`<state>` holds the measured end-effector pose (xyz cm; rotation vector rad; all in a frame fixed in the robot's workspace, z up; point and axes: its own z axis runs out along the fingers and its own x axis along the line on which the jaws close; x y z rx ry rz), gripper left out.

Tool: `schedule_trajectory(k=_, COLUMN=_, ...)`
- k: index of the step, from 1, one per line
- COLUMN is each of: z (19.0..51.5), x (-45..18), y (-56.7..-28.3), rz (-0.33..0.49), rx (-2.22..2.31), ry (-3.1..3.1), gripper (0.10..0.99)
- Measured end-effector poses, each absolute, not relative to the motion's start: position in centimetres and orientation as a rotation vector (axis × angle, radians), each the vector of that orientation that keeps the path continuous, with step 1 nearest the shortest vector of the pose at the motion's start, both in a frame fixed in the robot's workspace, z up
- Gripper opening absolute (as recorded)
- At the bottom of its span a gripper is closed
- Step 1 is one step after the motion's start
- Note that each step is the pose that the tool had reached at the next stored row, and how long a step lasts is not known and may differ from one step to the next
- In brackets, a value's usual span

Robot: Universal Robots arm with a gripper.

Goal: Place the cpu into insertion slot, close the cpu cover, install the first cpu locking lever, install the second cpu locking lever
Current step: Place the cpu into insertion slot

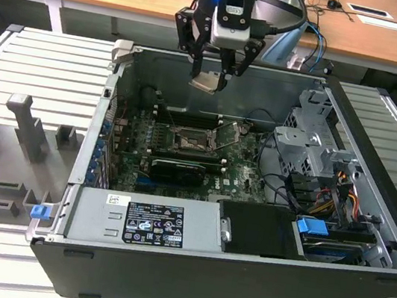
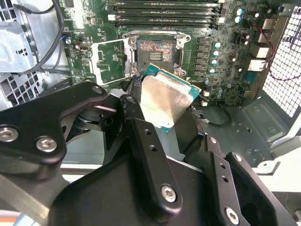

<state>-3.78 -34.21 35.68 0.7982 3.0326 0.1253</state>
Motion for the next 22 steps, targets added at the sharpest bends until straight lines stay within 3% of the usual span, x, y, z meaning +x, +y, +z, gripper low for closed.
schedule_trajectory(k=22, z=35.01, x=-3.78, y=-34.21, rz=0.124, rx=1.042, ry=2.951, gripper=0.529)
